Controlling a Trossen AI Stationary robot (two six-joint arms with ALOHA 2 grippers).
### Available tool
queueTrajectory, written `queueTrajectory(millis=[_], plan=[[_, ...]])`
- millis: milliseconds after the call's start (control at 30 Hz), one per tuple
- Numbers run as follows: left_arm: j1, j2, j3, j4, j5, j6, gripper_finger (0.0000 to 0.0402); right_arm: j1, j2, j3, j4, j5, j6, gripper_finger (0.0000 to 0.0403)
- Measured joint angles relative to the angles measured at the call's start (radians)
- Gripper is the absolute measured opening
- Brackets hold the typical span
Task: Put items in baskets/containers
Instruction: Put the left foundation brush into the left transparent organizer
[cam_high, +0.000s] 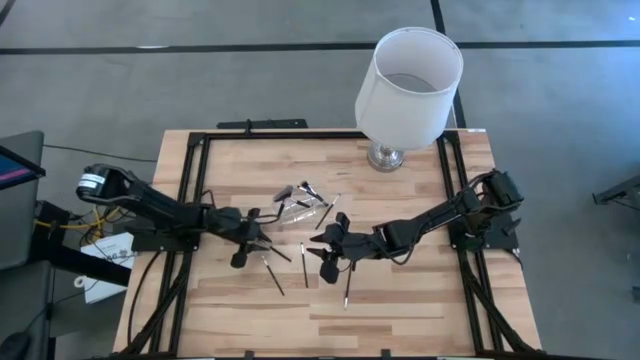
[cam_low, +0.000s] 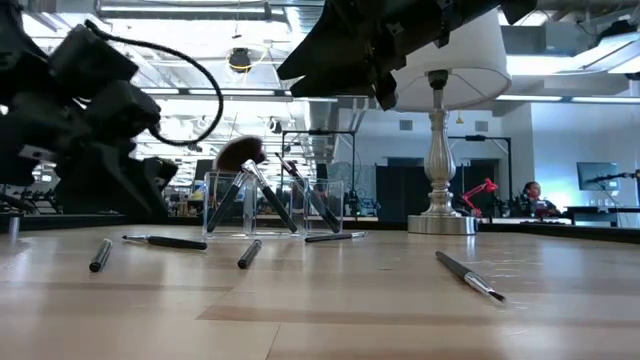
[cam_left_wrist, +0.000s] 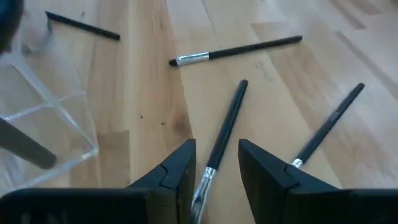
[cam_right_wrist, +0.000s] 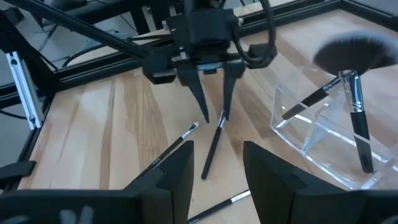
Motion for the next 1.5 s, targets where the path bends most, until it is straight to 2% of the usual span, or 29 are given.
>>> queueTrajectory(millis=[333,433,633,800,900,1000,1100,1367,1500], plan=[[0.042,0.216,0.005,0.098,0.028,0.003,0.0117,0.000,0.000,0.000,0.000,0.000,0.000,0.0128],[0.042,0.248,0.006,0.129,0.013,0.003,0.0102,0.000,0.001,0.000,0.000,0.000,0.000,0.0127],[0.041,0.249,0.003,0.145,-0.008,0.002,0.0017,0.000,0.001,0.000,0.000,0.000,0.000,0.0128],[0.011,0.248,0.001,0.183,-0.026,-0.010,0.0021,-0.007,0.032,0.001,0.096,0.044,-0.001,0.0129],[-0.034,0.223,0.015,0.168,-0.042,-0.036,0.0015,-0.014,0.095,0.018,0.207,-0.007,-0.075,0.0135],[-0.083,0.183,0.031,0.152,-0.011,-0.052,0.0015,-0.021,0.171,0.075,0.208,-0.036,-0.121,0.0145],[-0.127,0.128,0.060,0.121,-0.037,-0.052,0.0017,-0.036,0.239,0.166,0.123,-0.070,-0.122,0.0156],[-0.200,-0.022,0.162,-0.196,-0.136,-0.025,0.0017,-0.061,0.367,0.445,-0.249,-0.113,-0.081,0.0158],[-0.219,-0.054,0.179,-0.227,-0.162,-0.002,0.0017,-0.073,0.431,0.548,-0.378,-0.199,-0.007,0.0153]])
